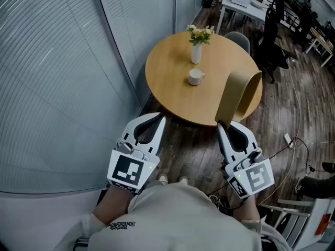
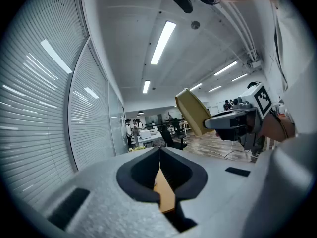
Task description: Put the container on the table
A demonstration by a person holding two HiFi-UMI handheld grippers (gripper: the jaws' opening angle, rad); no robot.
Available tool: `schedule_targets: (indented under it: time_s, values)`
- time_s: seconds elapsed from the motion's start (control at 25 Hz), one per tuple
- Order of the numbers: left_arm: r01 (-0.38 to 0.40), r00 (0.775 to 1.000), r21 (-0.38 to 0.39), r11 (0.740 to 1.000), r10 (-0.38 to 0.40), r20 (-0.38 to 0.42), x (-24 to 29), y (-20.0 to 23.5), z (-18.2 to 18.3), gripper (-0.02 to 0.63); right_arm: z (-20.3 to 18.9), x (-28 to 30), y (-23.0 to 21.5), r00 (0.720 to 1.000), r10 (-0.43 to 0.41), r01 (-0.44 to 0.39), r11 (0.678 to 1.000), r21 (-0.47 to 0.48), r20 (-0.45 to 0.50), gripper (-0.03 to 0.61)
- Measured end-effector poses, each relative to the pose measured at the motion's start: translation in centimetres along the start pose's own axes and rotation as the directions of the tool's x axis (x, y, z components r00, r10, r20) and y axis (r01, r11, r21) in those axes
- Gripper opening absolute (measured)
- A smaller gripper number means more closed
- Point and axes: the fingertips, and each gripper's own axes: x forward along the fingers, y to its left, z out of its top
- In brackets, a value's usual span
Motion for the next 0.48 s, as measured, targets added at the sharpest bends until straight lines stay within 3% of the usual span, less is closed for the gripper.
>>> schedule_targets:
  time_s: [0.48]
  values:
    - [-0.028, 1.0, -0.022, 0.999, 0.028, -0.004, -0.39, -0.51, 0.14, 0.021, -0.78, -0.81, -0.65, 1.0, 0.005, -0.004, 0.999, 0.053, -0.005, 0.038]
